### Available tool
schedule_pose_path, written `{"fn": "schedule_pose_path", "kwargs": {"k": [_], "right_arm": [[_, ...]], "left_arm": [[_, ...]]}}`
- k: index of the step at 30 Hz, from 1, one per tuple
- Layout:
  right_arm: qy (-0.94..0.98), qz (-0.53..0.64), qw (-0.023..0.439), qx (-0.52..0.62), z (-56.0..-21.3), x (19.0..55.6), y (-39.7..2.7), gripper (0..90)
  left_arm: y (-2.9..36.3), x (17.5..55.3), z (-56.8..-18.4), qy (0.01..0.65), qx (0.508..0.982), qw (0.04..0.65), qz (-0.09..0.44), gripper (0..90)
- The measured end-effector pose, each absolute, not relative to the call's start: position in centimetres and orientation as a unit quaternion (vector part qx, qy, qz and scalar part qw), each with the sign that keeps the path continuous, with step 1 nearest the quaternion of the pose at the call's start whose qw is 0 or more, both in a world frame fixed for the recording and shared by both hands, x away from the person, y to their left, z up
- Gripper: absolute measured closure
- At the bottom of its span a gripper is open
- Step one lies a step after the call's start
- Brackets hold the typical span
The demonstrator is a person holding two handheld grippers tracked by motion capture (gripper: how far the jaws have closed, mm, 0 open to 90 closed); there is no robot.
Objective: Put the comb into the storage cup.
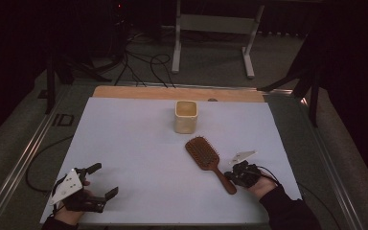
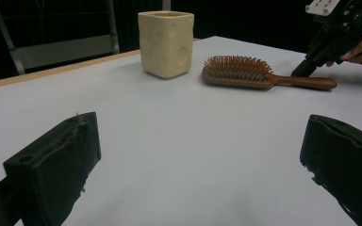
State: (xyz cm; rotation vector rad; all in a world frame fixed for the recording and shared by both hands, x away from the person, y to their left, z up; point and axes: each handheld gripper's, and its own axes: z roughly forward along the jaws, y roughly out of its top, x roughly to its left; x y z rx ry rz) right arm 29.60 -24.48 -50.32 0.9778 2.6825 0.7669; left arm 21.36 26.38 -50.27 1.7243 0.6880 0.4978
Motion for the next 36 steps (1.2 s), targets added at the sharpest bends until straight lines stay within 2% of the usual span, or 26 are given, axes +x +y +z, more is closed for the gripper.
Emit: {"fn": "schedule_pose_path", "kwargs": {"k": [9,15,26,31,36], "right_arm": [[0.899,0.251,0.106,0.343,-49.8,29.4,-24.5,90.0],[0.890,0.243,0.136,0.361,-48.2,29.1,-24.5,90.0],[0.883,0.252,0.155,0.364,-45.7,28.5,-23.3,89.7],[0.880,0.253,0.156,0.370,-45.0,28.6,-22.8,82.2],[0.875,0.253,0.156,0.382,-44.5,28.8,-22.2,62.3]], "left_arm": [[26.3,21.3,-50.3,0.291,0.737,0.572,0.212,0.0],[26.3,21.3,-50.3,0.292,0.737,0.573,0.211,0.0],[26.3,21.3,-50.2,0.291,0.736,0.574,0.210,0.0],[26.3,21.3,-50.2,0.291,0.736,0.574,0.210,0.0],[26.3,21.3,-50.2,0.290,0.737,0.574,0.209,0.0]]}}
